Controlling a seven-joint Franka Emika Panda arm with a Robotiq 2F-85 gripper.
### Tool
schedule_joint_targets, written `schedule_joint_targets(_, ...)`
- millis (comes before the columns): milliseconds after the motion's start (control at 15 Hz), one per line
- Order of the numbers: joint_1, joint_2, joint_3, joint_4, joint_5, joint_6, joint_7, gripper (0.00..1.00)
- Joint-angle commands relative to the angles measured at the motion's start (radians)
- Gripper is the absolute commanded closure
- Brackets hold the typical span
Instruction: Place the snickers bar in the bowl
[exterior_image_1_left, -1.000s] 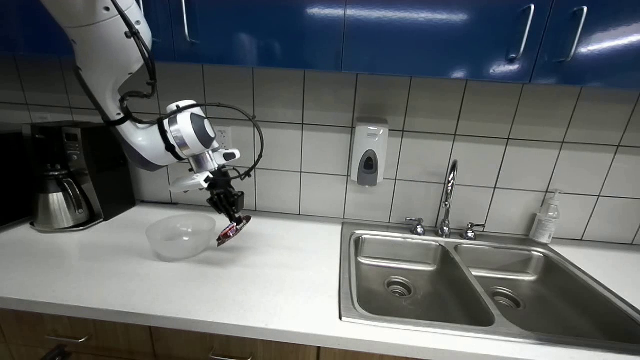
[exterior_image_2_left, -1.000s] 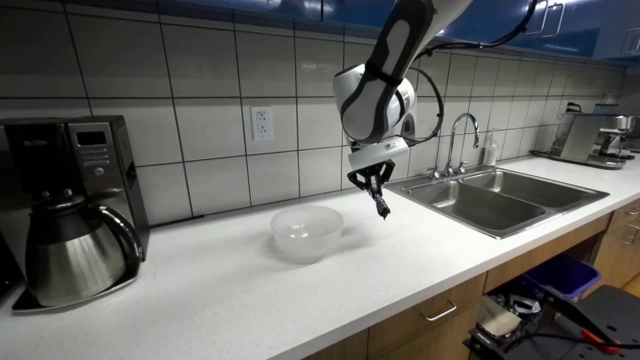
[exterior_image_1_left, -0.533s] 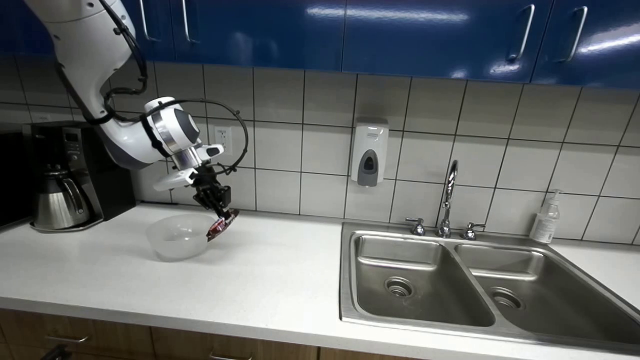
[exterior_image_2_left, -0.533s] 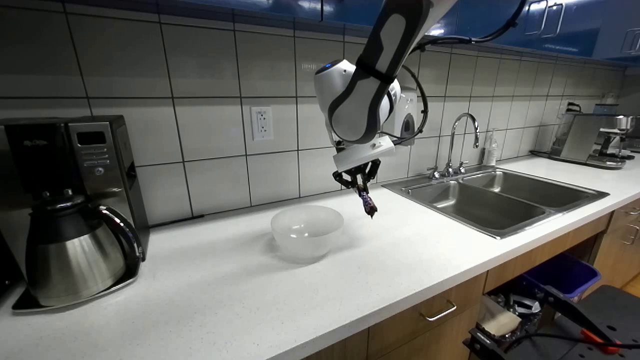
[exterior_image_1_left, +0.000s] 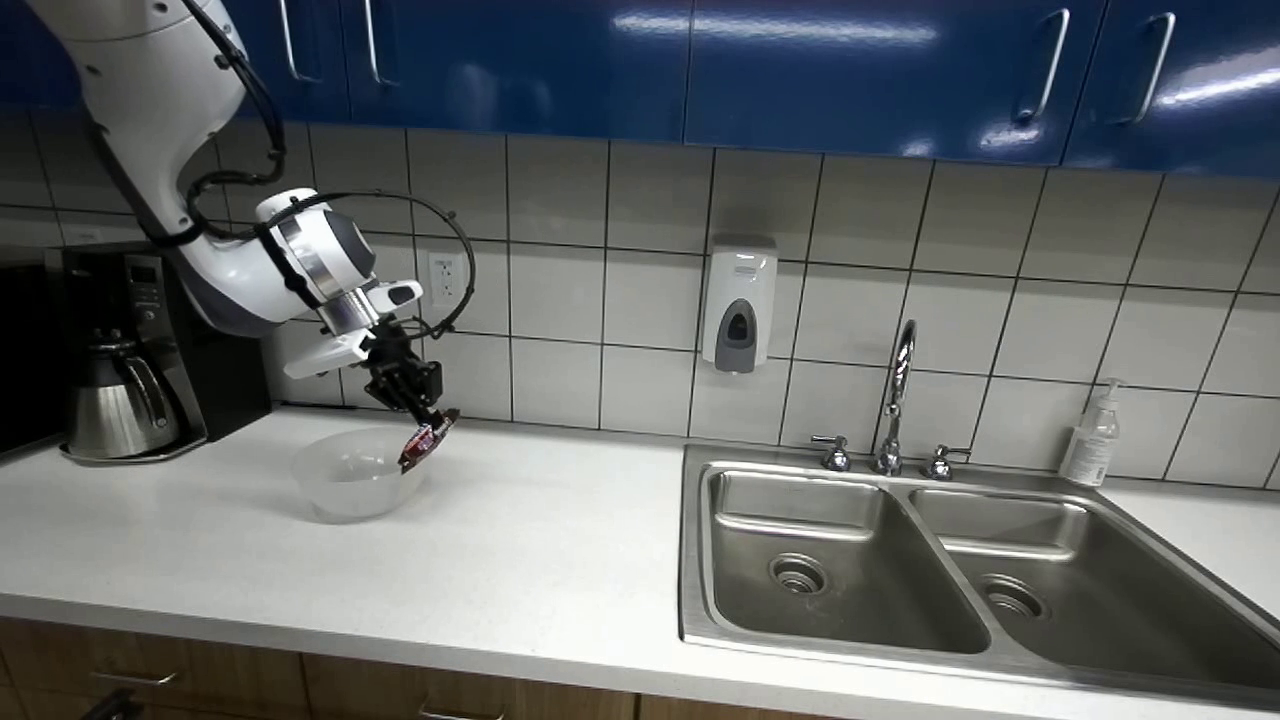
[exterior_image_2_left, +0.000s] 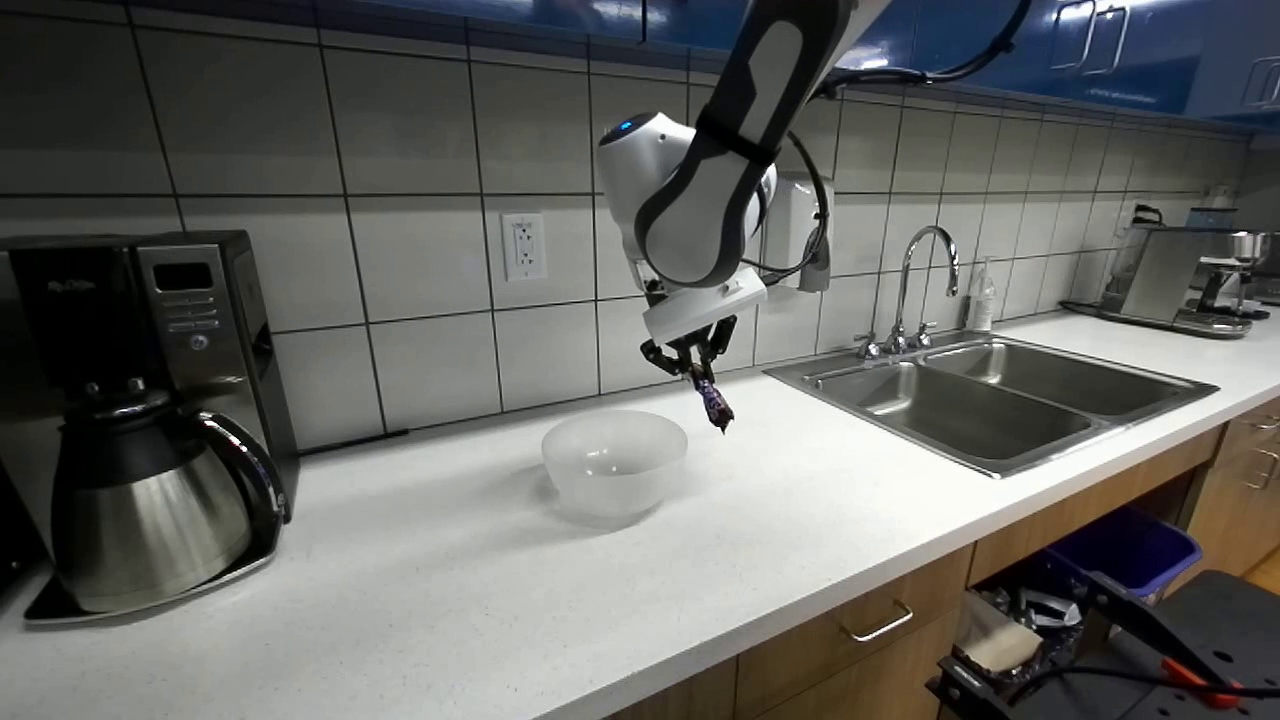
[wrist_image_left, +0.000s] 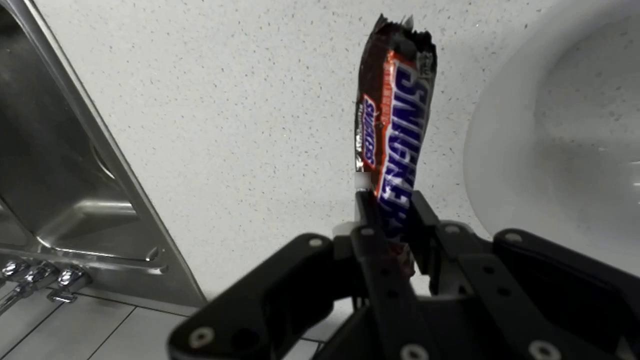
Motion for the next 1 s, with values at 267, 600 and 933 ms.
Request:
schedule_joint_targets(267, -0.017, 0.004, 0.057, 0.048, -0.063, -0.051, -0.009, 0.95)
schedule_joint_targets(600, -0.02, 0.016, 0.079, 0.064, -0.097, -0.041, -0.018, 0.95)
schedule_joint_targets(933, -0.026, 0.043, 0.103, 0.093, -0.114, -0.03, -0.045, 0.95)
